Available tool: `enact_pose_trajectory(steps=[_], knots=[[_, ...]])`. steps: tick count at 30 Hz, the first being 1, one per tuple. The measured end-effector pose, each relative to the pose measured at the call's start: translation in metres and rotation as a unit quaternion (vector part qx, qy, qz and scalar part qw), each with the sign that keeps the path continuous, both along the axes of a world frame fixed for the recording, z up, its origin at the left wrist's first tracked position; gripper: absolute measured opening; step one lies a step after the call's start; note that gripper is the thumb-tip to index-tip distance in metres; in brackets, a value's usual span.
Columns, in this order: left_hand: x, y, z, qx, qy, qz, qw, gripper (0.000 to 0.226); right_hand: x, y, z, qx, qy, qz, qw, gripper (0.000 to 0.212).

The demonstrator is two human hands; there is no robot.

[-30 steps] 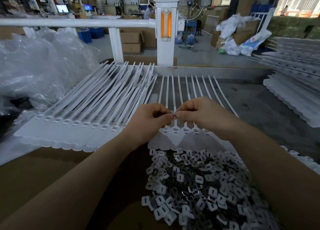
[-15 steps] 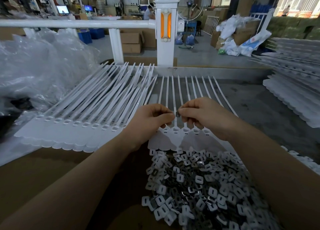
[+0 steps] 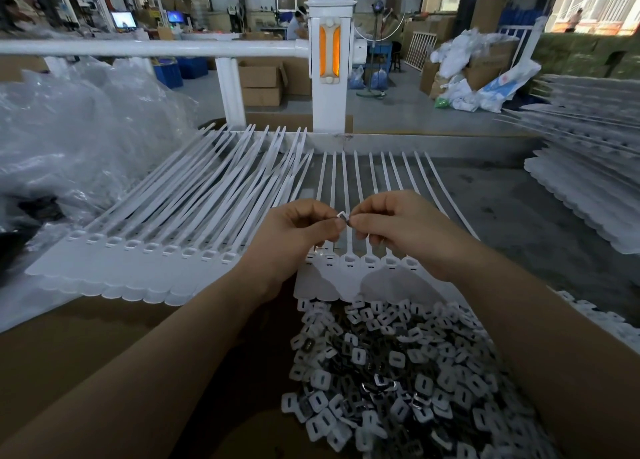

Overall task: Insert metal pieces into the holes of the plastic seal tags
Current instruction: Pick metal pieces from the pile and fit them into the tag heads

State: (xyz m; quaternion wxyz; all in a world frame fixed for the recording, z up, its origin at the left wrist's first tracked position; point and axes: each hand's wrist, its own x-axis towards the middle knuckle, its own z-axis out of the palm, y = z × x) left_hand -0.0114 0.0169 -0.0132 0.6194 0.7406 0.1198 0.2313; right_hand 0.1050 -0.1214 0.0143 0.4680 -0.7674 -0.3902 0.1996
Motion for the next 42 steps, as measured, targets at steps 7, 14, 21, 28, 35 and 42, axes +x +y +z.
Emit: enact_pose_trajectory(steps=[7, 14, 21, 28, 35, 42], knots=[[-0.002, -0.001, -0.001, 0.002, -0.002, -0.026, 1.0, 0.002, -0.003, 0.0, 0.0, 0.012, 0.008, -0.005, 1.0, 0.011], [-0.001, -0.002, 0.002, 0.002, 0.006, -0.015, 1.0, 0.009, -0.003, 0.0, -0.001, -0.002, -0.017, -0.003, 1.0, 0.014], [-0.001, -0.002, 0.001, 0.011, -0.007, -0.003, 1.0, 0.009, -0.001, 0.0, -0.001, 0.005, -0.004, 0.009, 1.0, 0.01], [0.001, 0.0, -0.003, 0.058, 0.019, 0.03, 0.998, 0.008, 0.002, 0.001, -0.007, -0.029, -0.033, -0.028, 0.999, 0.013], [0.002, 0.001, -0.006, 0.237, 0.142, 0.034, 0.961, 0.024, 0.003, 0.005, -0.02, -0.139, -0.136, -0.049, 0.98, 0.012], [-0.002, -0.001, -0.005, 0.313, 0.145, 0.017, 0.938, 0.018, -0.001, 0.006, -0.022, -0.169, -0.185, -0.027, 0.968, 0.01]])
